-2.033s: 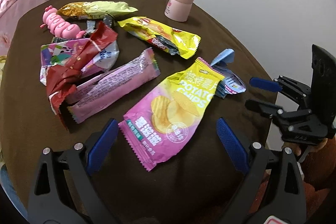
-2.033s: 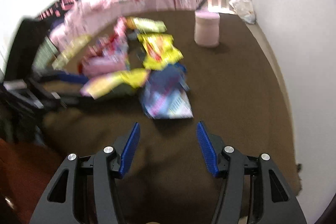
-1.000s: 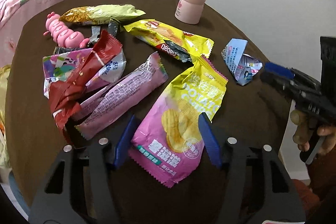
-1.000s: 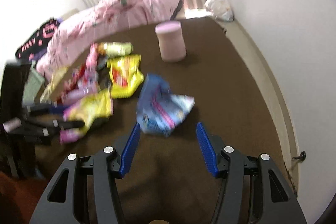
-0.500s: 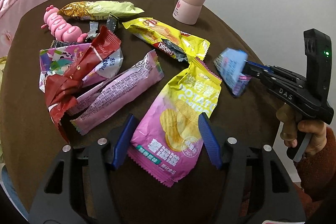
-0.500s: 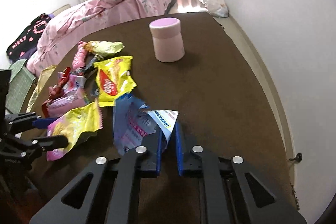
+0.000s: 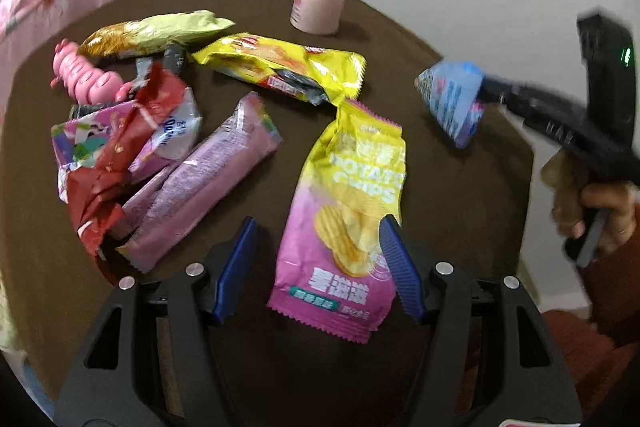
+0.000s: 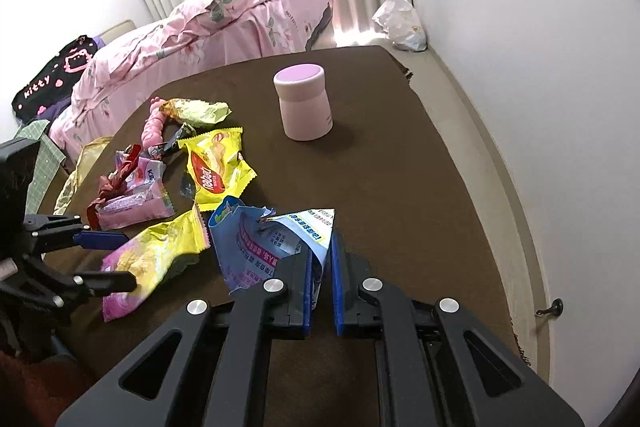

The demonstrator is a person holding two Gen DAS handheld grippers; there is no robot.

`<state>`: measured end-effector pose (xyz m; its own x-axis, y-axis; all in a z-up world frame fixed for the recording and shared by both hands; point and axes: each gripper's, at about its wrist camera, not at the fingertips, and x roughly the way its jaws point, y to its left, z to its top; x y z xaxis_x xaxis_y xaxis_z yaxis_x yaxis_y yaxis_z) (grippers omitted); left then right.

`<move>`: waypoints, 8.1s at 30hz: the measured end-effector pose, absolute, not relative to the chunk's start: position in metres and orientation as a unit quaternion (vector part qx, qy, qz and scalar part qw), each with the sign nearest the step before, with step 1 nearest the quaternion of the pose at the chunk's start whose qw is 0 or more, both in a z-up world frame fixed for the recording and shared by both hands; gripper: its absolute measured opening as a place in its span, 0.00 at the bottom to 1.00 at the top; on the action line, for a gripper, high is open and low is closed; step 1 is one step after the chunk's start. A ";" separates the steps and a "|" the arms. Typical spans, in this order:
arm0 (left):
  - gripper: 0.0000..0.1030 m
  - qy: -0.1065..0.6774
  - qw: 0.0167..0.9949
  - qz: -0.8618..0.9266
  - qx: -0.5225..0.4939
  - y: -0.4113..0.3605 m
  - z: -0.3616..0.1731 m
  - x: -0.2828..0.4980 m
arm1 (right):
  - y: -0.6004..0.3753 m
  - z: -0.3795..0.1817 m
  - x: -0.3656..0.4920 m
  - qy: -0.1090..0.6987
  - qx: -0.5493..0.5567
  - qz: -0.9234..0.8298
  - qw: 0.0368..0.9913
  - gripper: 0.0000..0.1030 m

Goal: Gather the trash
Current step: 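Grasp the pink-yellow potato chips bag with the left gripper while the right holds the blue wrapper, then carry both wrappers over the yellow bin and open both grippers, then move both grippers back over the wrappers on the table, then grasp the pink wrapper strip with the right gripper, then grasp the red wrapper with the left gripper while the right holds the pink strip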

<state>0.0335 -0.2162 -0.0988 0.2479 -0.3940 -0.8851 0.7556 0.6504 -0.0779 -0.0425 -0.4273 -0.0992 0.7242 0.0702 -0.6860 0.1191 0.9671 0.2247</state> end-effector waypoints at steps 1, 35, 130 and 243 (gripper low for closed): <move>0.58 0.480 0.771 -0.368 0.197 -0.218 -0.100 0.030 | -0.427 -0.098 -0.043 0.369 0.126 -0.014 0.921 0.09; 0.08 0.298 0.943 -0.132 -0.071 0.061 0.046 0.088 | -0.217 0.073 0.044 0.246 -0.033 0.201 0.948 0.06; 0.56 0.449 0.868 -0.210 -0.026 -0.046 -0.054 0.087 | -0.267 -0.089 0.068 0.386 -0.037 0.266 0.882 0.44; 0.44 0.363 0.905 -0.221 0.016 -0.057 -0.021 0.074 | -0.302 -0.010 -0.009 0.310 0.003 0.147 0.939 0.18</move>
<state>0.0743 -0.0571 -0.0205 0.6396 -0.3874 -0.6639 0.4113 0.9022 -0.1302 -0.0089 -0.3019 -0.0103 0.7638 0.2789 -0.5821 -0.2750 0.9565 0.0974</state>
